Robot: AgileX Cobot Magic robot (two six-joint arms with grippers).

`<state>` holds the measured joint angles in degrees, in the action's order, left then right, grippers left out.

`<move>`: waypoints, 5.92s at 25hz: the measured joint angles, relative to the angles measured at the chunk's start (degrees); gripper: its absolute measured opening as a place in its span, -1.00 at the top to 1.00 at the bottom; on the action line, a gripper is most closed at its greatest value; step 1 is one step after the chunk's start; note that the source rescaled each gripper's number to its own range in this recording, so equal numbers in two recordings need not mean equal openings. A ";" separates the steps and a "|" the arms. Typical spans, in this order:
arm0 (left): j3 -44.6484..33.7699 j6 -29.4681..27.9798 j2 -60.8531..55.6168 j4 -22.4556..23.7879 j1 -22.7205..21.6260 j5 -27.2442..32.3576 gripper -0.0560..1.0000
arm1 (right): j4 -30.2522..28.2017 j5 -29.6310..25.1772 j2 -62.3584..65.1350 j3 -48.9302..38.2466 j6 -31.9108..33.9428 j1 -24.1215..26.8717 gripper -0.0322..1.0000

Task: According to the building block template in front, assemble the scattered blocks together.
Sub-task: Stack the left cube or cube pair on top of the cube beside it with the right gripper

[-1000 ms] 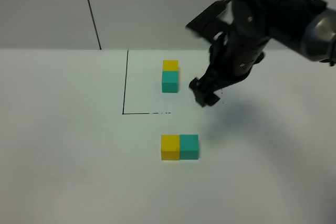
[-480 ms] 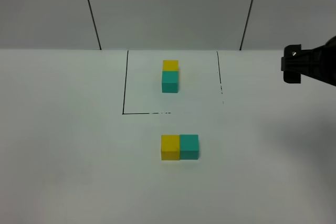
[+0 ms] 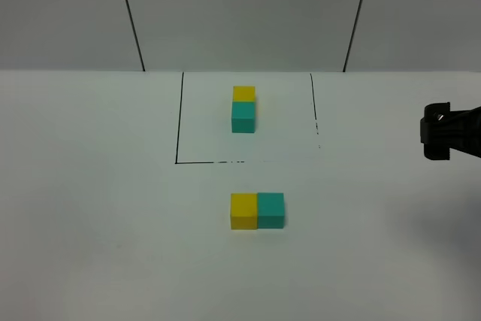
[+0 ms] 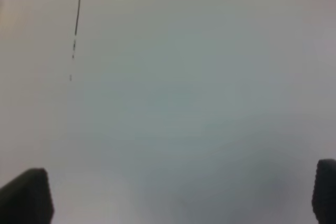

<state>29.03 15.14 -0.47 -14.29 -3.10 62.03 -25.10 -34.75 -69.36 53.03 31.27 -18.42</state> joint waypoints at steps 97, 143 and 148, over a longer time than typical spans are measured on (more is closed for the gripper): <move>0.00 0.00 0.00 0.00 0.00 0.00 -0.61 | 27.50 -20.99 -62.73 49.06 -82.17 -18.18 -1.00; 0.00 0.00 0.00 0.00 0.00 0.00 -0.61 | 26.51 -25.26 -58.88 51.55 -5.84 -18.18 0.90; 0.00 0.00 0.00 0.00 0.00 0.00 -0.61 | 26.35 -23.31 -60.91 51.55 -1.56 -18.18 0.90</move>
<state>29.03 15.14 -0.47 -14.29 -3.10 62.03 1.25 -58.05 -130.26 104.58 29.71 -36.60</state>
